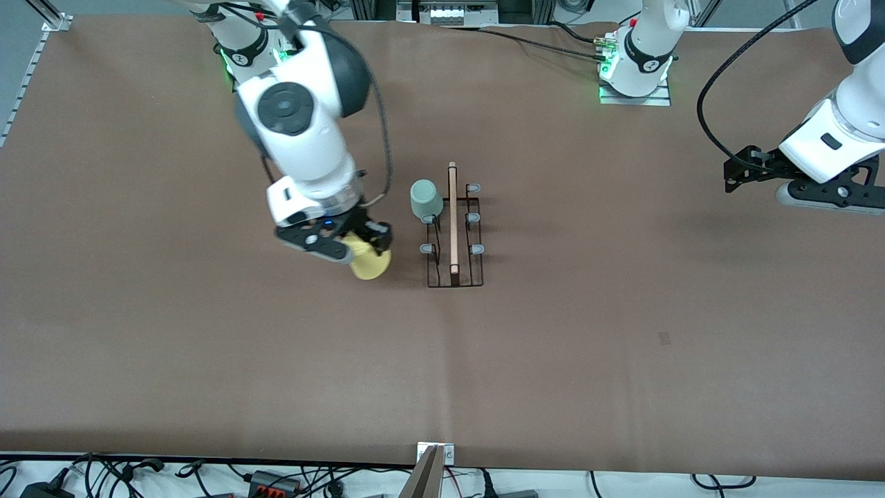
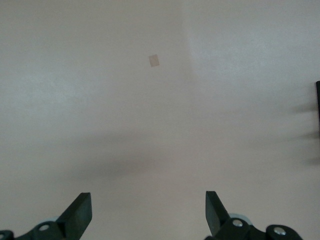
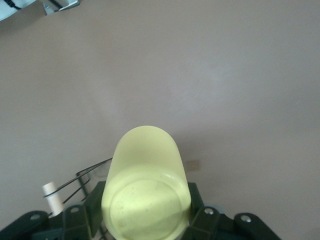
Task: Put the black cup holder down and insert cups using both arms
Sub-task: 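Carry the yellow cup to the rack and fit it onto a peg, then open the right gripper and pull it away from the yellow cup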
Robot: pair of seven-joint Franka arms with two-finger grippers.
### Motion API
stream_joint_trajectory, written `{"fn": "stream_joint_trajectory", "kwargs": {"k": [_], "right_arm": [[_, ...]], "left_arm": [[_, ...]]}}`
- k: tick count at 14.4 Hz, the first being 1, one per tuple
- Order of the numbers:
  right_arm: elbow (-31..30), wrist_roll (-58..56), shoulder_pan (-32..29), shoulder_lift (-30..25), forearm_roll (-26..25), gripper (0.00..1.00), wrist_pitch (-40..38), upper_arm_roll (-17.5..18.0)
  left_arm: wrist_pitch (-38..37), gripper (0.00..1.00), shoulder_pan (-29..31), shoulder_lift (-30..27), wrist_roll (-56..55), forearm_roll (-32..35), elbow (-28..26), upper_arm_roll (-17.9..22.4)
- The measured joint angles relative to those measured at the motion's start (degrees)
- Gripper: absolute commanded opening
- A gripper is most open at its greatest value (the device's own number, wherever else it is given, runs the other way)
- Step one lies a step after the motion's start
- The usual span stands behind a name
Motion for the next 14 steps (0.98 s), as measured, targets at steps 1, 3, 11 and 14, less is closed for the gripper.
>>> {"fn": "stream_joint_trajectory", "kwargs": {"k": [1, 3, 11, 14], "right_arm": [[1.0, 2.0, 1.0, 1.1, 0.0, 0.12, 0.1, 0.0], [3.3, 5.7, 2.9, 3.8, 0.0, 0.12, 0.4, 0.0], [5.9, 8.2, 5.5, 9.9, -0.5, 0.2, 3.5, -0.1], [5.9, 8.2, 5.6, 10.9, -0.5, 0.99, 4.3, -0.1]], "left_arm": [[-0.1, 1.0, 0.0, 0.0, 0.0, 0.0, 0.3, 0.0], [-0.2, 1.0, 0.0, 0.1, 0.0, 0.0, 0.6, 0.0], [-3.1, 1.0, 0.0, 0.2, 0.0, 0.0, 1.3, 0.0], [-4.3, 1.0, 0.3, 0.2, 0.0, 0.0, 1.6, 0.3]]}}
